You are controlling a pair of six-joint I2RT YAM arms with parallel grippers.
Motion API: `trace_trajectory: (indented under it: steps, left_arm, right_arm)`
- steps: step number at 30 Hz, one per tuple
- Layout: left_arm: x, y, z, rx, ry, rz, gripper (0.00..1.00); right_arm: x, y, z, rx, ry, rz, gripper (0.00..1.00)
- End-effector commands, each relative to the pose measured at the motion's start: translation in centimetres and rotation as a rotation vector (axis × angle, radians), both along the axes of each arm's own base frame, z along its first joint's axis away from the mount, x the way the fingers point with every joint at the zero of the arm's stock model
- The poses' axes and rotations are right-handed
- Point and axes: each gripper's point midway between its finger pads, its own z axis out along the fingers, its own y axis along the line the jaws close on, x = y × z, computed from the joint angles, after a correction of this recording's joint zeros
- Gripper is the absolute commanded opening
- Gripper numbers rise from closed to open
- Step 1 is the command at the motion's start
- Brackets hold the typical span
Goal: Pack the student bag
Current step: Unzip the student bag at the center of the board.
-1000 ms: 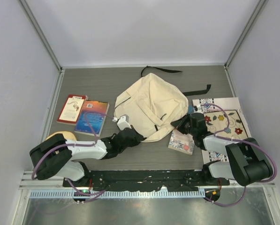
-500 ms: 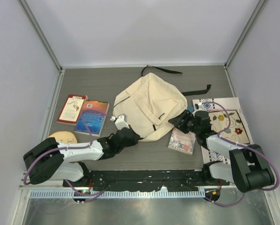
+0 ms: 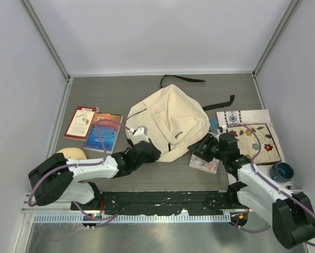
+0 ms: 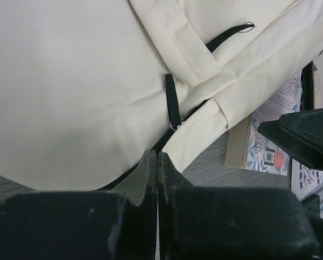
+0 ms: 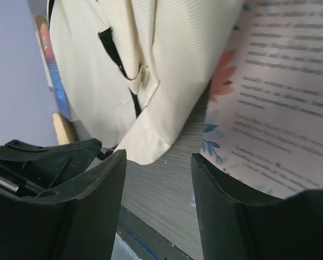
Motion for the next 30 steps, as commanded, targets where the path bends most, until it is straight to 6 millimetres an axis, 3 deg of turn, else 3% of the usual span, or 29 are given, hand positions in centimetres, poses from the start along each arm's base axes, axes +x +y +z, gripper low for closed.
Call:
trace_trajectory:
  steps: [1,4,13,17,25,30]
  left_arm:
    - [0.4,-0.8,1.9,-0.032,-0.040,-0.019,0.00]
    - [0.2,-0.4,2.1,-0.029,-0.043,-0.012,0.00]
    - [0.3,-0.1,3.3,-0.030,-0.072,-0.010,0.00]
    - [0.2,-0.3,3.8,-0.036,-0.081,-0.019,0.00]
    - [-0.1,-0.6,4.0,-0.038,-0.082,-0.036,0.00]
    - [-0.4,-0.6,4.1,-0.039,-0.087,-0.052,0.00]
  right_arm:
    - [0.1,-3.3,-0.2,-0.162,-0.011,-0.136,0.57]
    - [0.5,-3.2,1.2,-0.167,-0.037,-0.127,0.57]
    - [-1.4,2.0,3.1,0.074,0.026,-0.041,0.57]
    - [-1.9,3.5,2.2,0.074,0.098,-0.051,0.57]
    - [-1.3,8.6,2.6,0.164,0.128,-0.024,0.57]
    - [-0.5,9.7,1.2,0.144,0.182,-0.037,0.58]
